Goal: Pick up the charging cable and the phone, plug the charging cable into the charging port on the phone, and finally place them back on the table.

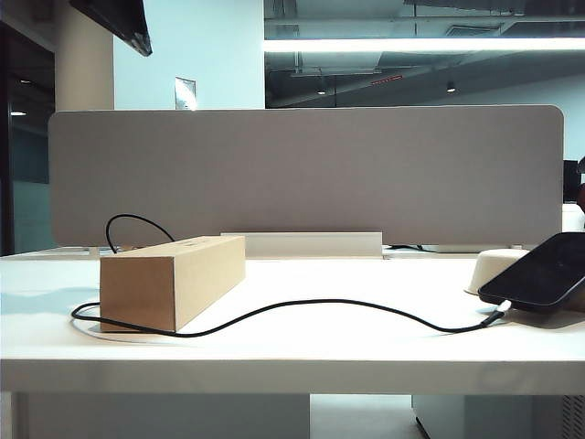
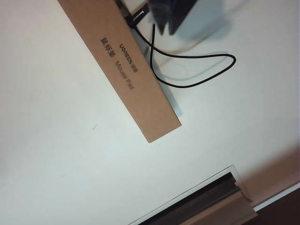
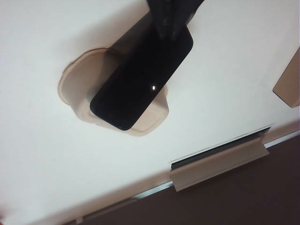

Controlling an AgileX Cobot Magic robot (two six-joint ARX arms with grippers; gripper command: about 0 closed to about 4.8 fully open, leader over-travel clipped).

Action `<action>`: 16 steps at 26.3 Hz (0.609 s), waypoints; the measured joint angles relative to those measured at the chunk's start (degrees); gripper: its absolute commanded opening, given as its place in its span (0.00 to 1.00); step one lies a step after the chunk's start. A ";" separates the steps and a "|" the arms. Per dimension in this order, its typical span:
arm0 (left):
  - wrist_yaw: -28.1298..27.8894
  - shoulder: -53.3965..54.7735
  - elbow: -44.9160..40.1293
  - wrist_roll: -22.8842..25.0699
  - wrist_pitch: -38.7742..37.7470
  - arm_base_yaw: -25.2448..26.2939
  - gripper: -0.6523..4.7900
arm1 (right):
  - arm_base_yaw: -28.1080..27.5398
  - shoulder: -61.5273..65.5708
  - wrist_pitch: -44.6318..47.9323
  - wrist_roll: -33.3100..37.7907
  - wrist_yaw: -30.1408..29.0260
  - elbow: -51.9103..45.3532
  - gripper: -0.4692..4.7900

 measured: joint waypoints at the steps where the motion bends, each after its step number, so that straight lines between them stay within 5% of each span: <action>1: 0.00 -0.15 0.00 0.00 -0.26 -0.09 0.11 | 0.00 -0.52 -0.63 -0.02 0.22 -0.02 0.09; 16: -0.31 -3.06 0.02 -0.50 -5.31 -0.79 0.11 | 0.26 -3.26 0.37 0.02 1.16 -3.80 0.09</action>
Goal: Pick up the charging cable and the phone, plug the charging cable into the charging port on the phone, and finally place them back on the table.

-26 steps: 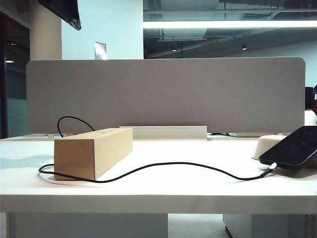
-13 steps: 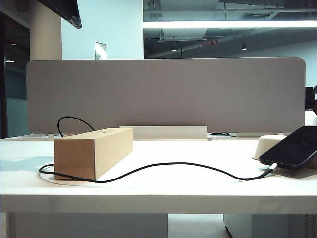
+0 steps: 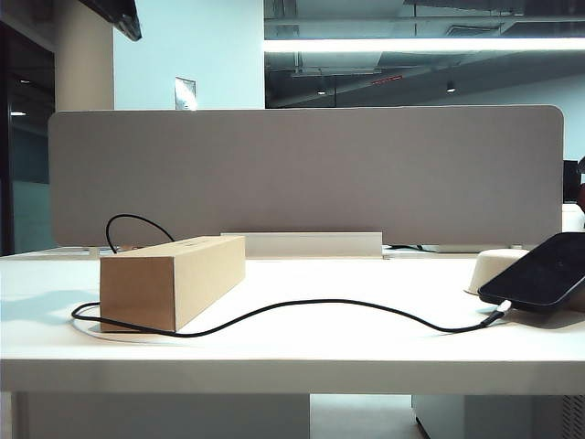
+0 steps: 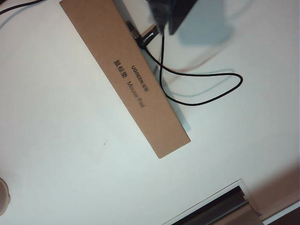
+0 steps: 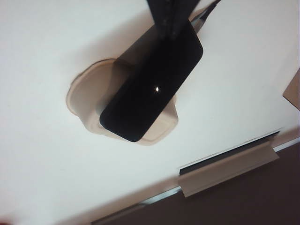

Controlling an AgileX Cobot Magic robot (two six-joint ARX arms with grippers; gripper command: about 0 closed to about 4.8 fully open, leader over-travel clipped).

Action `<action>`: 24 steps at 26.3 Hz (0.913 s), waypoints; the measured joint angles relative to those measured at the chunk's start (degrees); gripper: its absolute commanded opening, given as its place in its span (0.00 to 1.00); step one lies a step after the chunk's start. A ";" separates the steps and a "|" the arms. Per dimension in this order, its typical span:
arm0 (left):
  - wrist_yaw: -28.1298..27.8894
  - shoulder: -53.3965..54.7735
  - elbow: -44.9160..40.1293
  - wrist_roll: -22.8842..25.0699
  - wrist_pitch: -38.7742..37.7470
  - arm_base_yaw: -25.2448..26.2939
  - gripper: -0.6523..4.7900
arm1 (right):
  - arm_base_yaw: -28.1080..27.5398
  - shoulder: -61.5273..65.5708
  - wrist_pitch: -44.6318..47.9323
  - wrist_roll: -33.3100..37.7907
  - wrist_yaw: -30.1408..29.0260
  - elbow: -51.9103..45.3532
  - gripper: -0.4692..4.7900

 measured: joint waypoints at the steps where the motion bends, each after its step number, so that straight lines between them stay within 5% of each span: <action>1: -0.11 -0.44 0.00 -0.15 -0.20 0.02 0.11 | 0.04 -1.46 0.39 0.02 0.00 -0.83 0.09; 24: -0.22 -1.33 0.02 -0.70 -1.16 -0.07 0.11 | 0.02 -11.13 3.78 0.02 -0.46 -9.03 0.09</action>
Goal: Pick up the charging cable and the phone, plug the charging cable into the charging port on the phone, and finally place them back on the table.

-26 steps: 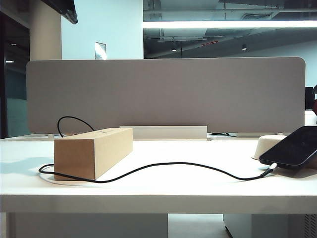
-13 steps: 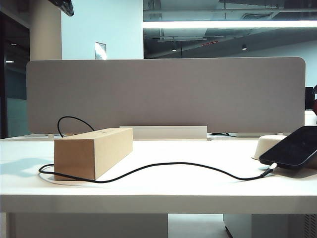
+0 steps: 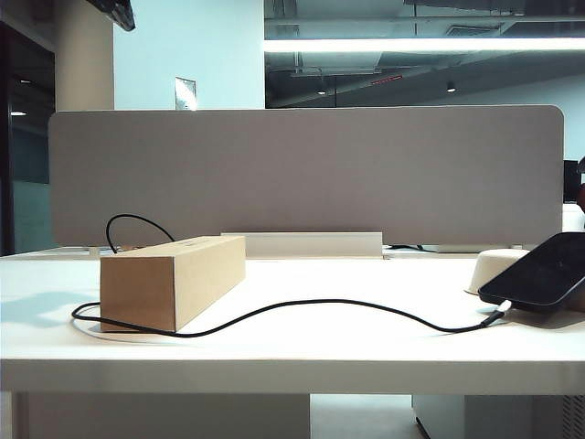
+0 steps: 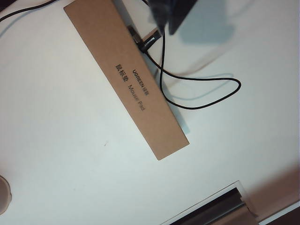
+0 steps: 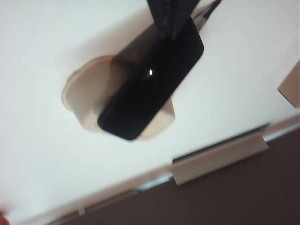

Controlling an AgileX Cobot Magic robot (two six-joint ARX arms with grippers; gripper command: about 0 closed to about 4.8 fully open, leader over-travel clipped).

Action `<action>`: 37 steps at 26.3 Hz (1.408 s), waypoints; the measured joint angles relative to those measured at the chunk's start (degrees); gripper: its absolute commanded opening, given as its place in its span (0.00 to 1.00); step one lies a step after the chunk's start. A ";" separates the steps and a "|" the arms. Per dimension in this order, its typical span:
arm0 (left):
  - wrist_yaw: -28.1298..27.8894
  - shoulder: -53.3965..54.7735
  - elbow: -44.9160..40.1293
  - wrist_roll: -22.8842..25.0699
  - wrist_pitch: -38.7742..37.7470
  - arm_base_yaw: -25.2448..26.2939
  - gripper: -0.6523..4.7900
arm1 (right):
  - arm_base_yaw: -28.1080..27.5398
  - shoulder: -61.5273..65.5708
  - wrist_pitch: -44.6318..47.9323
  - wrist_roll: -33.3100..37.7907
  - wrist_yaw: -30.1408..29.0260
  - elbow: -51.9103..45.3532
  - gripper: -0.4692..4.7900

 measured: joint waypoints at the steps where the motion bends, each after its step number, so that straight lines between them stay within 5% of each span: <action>1: -0.02 0.00 0.00 0.00 -0.02 -0.02 0.11 | 0.00 0.00 0.83 -0.02 -0.04 0.00 0.09; 26: 0.00 -0.28 -0.55 -0.13 1.92 -0.04 0.11 | 0.00 0.00 -1.22 -4.33 -1.64 -0.04 0.09; 37: -4.76 -21.66 -23.69 1.25 17.16 0.02 0.11 | 0.00 0.00 -1.25 -4.35 -1.64 -0.04 0.09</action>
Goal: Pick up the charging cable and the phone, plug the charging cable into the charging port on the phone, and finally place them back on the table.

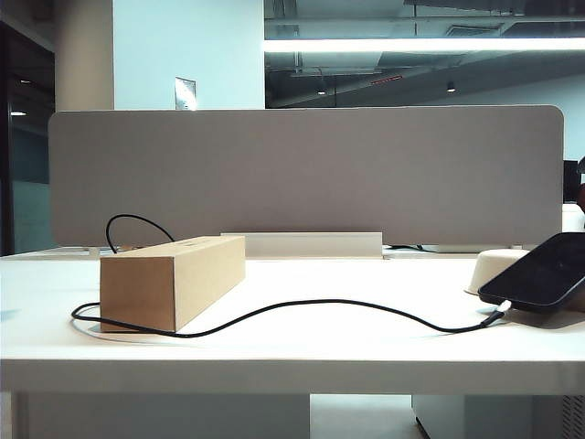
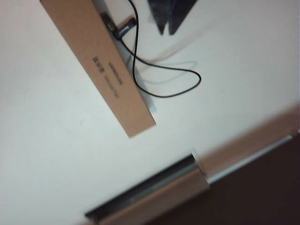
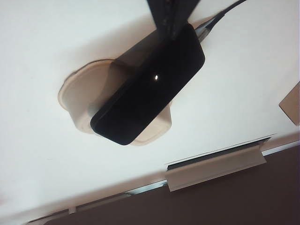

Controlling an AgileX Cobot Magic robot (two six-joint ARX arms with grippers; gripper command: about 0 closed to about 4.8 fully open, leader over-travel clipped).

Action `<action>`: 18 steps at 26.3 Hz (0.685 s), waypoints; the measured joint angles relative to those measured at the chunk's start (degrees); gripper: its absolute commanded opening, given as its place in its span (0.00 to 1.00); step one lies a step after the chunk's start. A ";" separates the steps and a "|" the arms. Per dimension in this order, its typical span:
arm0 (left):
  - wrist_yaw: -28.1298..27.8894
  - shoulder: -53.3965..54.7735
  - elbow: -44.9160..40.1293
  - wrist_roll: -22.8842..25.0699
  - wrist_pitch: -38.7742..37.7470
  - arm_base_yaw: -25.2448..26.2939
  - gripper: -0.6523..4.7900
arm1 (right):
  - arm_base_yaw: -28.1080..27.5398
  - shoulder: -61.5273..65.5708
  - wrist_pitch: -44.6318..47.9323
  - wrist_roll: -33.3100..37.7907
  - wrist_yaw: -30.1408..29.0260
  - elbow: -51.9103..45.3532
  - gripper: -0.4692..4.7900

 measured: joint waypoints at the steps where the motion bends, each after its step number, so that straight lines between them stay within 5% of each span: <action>1: 0.02 -2.19 -2.19 -0.15 1.70 0.00 0.11 | 0.00 0.00 0.00 0.02 0.00 0.00 0.09; 18: -0.44 -39.74 -45.07 -5.03 22.64 -0.04 0.11 | 0.00 0.00 0.00 0.00 0.00 0.00 0.09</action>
